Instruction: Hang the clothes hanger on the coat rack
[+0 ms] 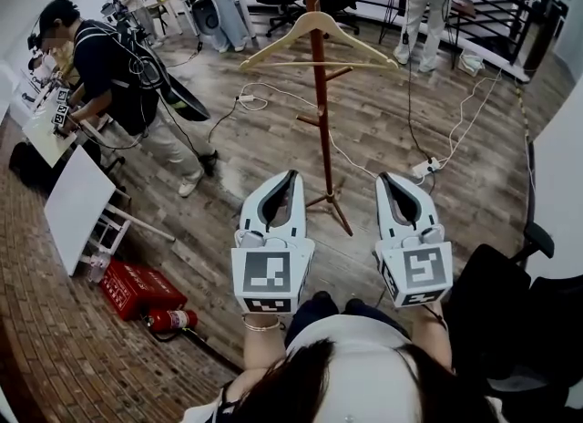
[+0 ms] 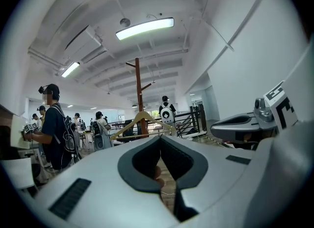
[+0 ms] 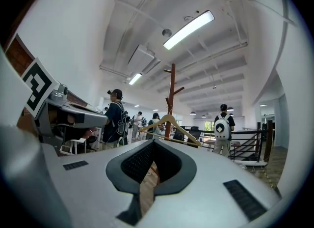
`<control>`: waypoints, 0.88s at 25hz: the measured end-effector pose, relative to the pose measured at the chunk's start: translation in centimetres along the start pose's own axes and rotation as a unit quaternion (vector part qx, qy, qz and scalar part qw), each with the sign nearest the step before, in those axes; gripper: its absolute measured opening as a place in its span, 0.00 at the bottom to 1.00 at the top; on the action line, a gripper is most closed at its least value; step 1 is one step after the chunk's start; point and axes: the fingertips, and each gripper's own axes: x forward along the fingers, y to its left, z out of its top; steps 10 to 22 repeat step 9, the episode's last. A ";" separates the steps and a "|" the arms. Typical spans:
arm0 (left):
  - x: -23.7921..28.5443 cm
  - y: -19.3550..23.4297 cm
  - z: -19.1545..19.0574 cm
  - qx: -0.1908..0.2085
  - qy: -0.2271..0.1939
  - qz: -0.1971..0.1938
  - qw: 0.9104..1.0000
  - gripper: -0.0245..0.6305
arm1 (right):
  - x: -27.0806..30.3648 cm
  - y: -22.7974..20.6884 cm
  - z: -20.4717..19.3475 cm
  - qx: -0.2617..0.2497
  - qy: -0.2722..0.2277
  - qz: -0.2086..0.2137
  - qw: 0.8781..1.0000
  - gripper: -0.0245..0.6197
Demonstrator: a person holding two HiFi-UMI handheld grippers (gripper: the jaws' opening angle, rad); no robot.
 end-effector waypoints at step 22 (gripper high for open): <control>0.7 -0.6 0.2 0.008 0.003 -0.003 1.000 0.06 | 0.0 -0.7 0.1 -0.004 -0.003 -0.001 1.000 0.10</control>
